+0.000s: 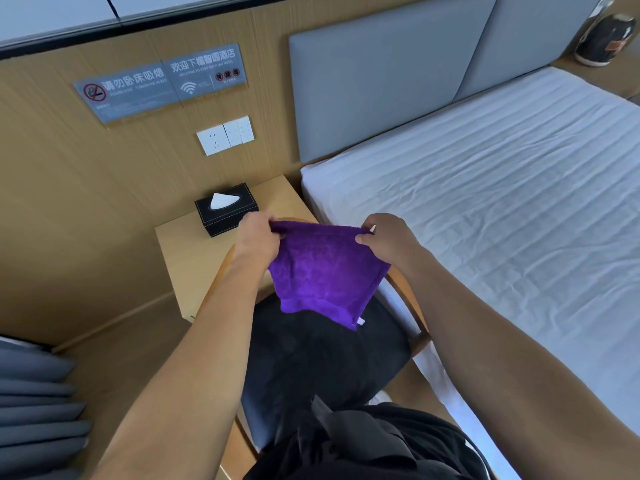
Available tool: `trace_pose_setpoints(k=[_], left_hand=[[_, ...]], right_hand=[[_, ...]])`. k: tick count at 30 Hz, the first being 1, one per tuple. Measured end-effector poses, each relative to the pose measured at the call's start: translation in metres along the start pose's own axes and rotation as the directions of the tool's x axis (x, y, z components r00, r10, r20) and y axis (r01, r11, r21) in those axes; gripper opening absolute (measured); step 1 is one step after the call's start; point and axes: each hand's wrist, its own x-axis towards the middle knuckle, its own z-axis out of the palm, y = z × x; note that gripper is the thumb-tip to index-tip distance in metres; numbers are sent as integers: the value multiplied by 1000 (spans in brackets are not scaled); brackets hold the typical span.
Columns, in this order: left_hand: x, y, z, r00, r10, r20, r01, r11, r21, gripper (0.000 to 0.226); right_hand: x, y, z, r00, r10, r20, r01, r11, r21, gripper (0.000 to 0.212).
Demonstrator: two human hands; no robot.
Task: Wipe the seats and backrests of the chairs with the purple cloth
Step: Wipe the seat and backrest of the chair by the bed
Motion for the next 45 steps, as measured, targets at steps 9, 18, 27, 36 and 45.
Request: trace_pose_setpoints(k=[9,18,27,36,45], left_hand=[[-9,3,12,996,7,90,-7,1000,-2,16],[-15,36,16,931,116,347,151,741,-654,16],[-20,36,5,939,129,318,110,764,-636,30],[-43,16,17,791,214,573,10,932,-362,53],[-59,25,29,838,240,490,98,817,-568,44]], right_hand=[[5,-7,8,995,74,-60,-73,997,18,40],[1,-25,20,987,-112,118,51,903,427,23],[-20,-24,16,984,-150,-96,178,817,548,17],[-32,-27,0,979,-82,-189,195,670,716,14],[-47,20,27,943,157,-292,47,808,587,70]])
